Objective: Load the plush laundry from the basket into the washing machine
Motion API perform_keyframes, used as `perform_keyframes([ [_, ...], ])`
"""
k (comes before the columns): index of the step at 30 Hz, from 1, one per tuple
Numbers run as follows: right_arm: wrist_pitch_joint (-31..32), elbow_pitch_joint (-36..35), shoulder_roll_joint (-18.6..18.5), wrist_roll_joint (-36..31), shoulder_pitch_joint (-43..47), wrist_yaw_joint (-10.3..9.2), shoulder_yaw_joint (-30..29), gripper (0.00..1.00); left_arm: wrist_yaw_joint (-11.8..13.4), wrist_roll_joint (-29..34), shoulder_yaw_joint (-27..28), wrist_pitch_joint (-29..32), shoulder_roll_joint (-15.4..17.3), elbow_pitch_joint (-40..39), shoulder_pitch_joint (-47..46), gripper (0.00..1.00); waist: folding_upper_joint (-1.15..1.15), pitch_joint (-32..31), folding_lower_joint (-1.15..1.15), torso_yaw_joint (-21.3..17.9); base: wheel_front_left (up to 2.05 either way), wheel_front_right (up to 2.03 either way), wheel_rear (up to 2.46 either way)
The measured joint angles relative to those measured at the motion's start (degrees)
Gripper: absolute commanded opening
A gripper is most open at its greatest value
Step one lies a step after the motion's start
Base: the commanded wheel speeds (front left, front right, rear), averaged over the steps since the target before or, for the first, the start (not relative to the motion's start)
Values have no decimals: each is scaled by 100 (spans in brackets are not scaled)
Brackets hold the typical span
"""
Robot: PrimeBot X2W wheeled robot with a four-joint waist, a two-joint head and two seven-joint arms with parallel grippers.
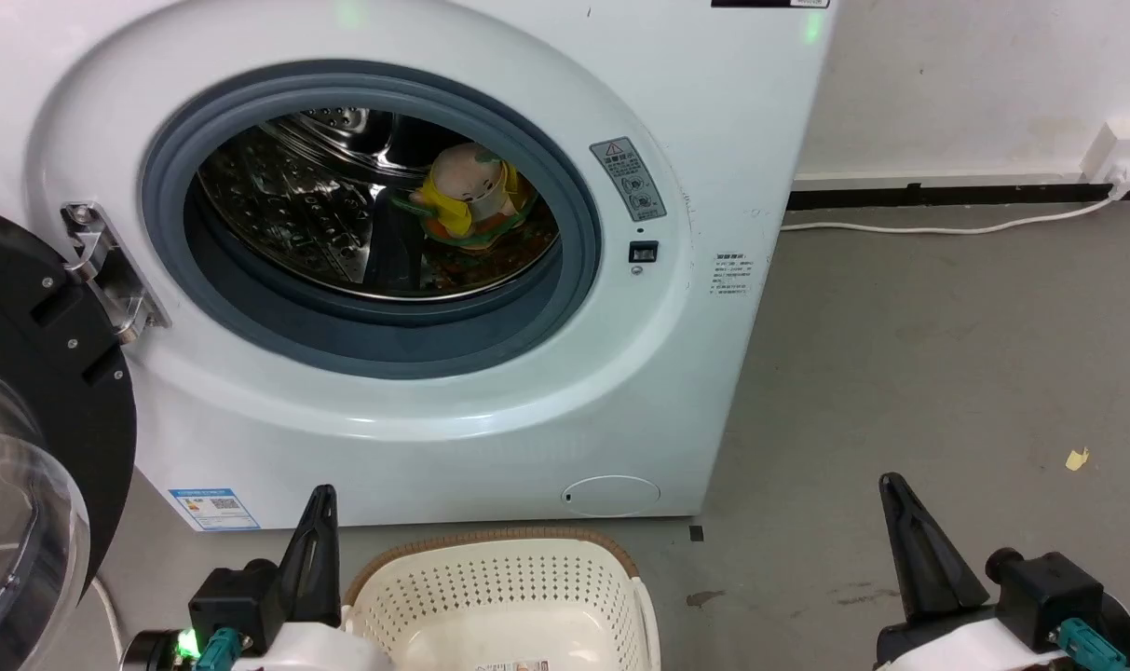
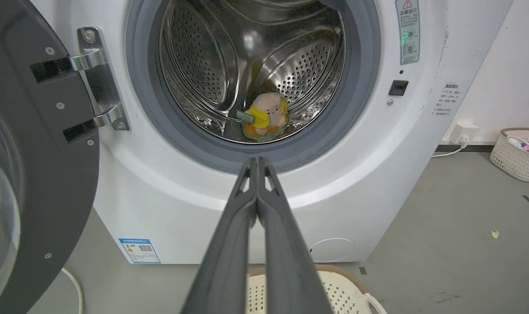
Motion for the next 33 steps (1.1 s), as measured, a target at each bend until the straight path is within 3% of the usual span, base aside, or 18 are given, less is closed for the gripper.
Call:
perform_keyframes([
  [33,398,0,0,-227,-69,-1,-89,0,0,269,69,393,-63,-123,-57,0,0,-68,0,3,0,0,0],
])
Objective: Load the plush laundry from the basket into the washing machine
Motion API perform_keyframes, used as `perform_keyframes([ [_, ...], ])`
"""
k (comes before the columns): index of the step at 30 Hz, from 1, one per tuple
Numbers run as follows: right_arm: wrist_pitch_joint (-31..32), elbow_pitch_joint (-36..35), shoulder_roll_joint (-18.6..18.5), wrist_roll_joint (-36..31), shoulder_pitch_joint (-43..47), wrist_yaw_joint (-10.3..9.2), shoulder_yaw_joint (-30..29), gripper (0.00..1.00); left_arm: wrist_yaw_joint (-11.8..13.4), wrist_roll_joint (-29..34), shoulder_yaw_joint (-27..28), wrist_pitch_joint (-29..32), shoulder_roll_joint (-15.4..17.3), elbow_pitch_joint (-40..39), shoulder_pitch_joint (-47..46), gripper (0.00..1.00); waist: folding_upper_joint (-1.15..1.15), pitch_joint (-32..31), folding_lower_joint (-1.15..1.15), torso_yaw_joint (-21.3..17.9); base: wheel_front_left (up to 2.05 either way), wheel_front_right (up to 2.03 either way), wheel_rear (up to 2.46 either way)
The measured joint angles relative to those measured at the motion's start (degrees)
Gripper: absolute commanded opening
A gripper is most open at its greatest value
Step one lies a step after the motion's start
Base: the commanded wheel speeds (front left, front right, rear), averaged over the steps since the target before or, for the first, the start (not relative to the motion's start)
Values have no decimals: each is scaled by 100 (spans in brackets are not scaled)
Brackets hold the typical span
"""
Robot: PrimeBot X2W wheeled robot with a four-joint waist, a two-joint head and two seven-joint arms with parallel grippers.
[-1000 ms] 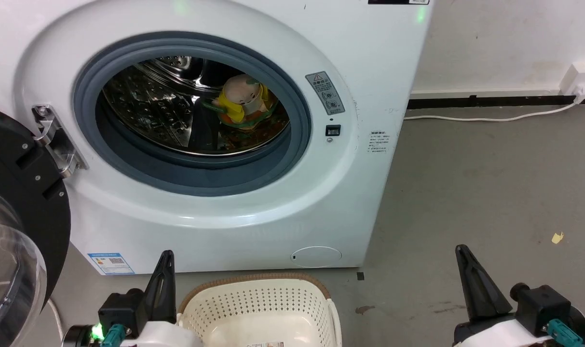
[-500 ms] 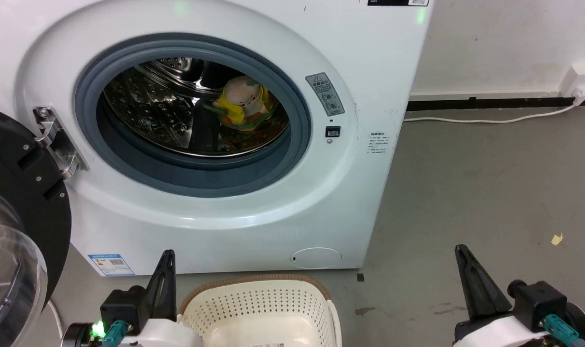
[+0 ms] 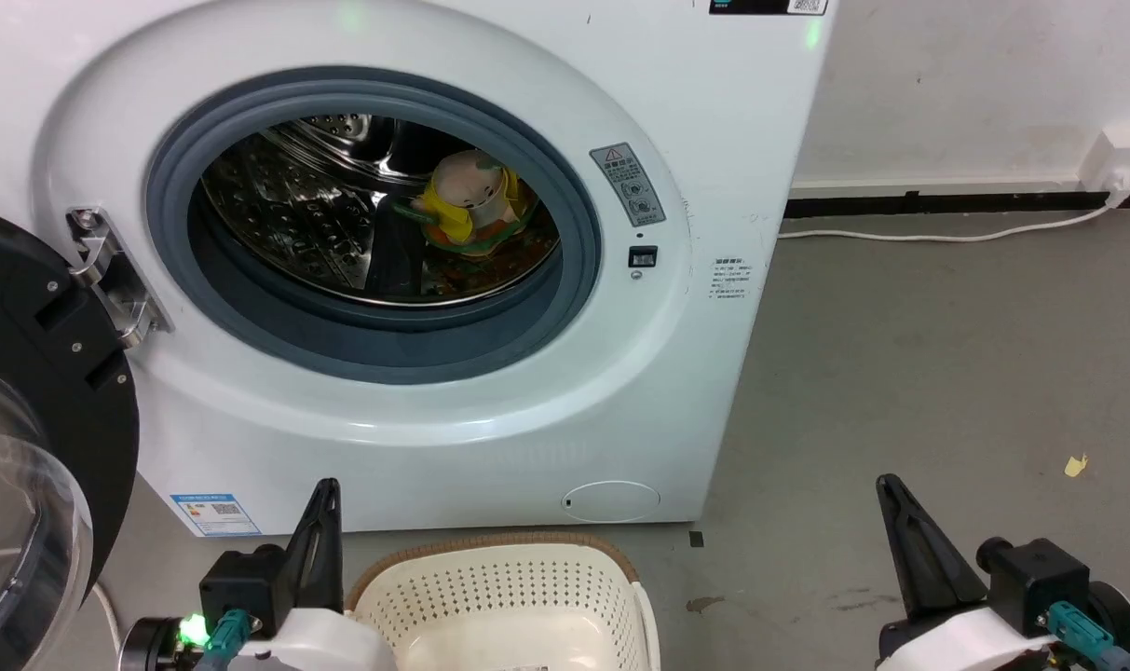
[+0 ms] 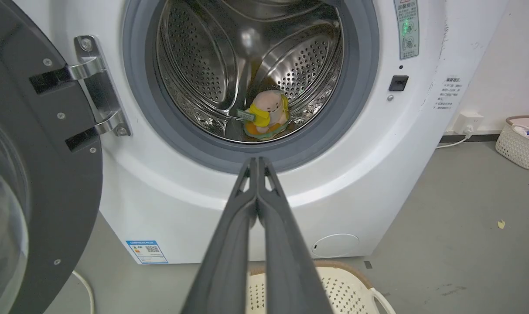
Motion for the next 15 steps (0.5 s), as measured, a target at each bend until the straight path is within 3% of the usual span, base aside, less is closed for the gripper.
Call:
perform_keyframes([
  [15,199,-1,0,-132,-91,0,-44,0,0,127,23,194,-18,-59,-34,0,0,-32,0,1,0,0,0],
])
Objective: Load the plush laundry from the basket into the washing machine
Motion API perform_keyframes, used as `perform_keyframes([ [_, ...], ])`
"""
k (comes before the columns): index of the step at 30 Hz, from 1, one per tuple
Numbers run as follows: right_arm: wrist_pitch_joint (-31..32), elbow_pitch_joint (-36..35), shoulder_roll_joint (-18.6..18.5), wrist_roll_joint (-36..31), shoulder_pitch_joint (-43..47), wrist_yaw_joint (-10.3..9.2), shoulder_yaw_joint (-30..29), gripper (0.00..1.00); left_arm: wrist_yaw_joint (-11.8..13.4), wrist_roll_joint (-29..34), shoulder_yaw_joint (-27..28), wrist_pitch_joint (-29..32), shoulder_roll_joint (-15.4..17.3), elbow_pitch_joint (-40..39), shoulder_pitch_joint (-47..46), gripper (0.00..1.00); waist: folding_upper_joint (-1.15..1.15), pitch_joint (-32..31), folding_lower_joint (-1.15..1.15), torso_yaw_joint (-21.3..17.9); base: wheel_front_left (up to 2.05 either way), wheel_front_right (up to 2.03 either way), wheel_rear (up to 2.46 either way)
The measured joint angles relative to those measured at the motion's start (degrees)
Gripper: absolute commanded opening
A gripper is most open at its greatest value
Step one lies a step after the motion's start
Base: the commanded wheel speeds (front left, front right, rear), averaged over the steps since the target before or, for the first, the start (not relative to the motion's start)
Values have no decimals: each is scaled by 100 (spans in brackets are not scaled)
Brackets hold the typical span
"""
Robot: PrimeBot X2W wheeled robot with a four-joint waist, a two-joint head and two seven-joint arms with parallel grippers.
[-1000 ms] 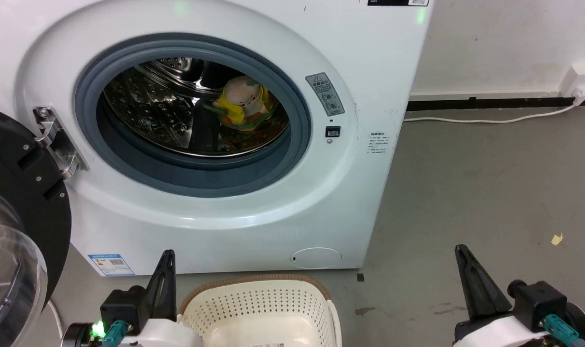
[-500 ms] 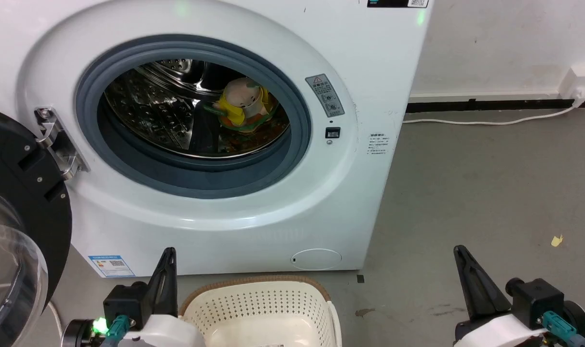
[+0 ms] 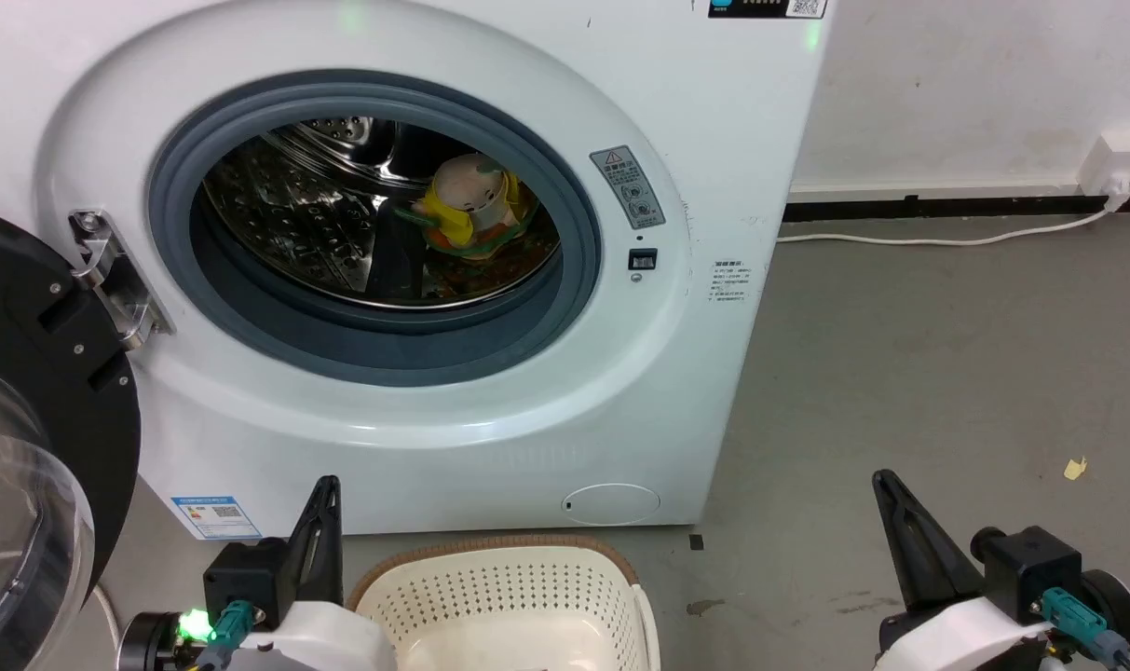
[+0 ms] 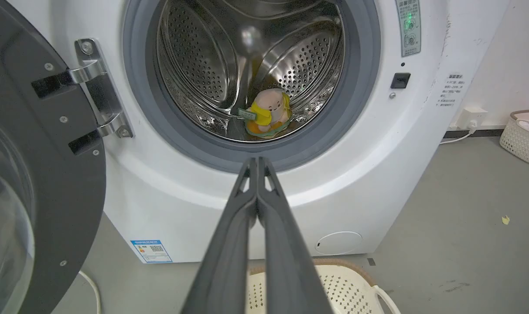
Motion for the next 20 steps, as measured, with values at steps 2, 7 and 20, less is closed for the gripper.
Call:
perform_keyframes([
  [2,30,0,0,-5,-3,0,-7,0,0,8,3,11,-2,-5,-13,0,0,-4,0,0,0,0,0],
  [7,85,0,0,-45,-23,0,-23,0,-1,49,11,76,-13,-24,-18,0,0,-14,0,0,0,0,0],
  [20,229,-1,0,-151,-51,0,-57,0,-8,133,33,211,-21,-67,-23,0,0,-40,0,1,0,0,0],
])
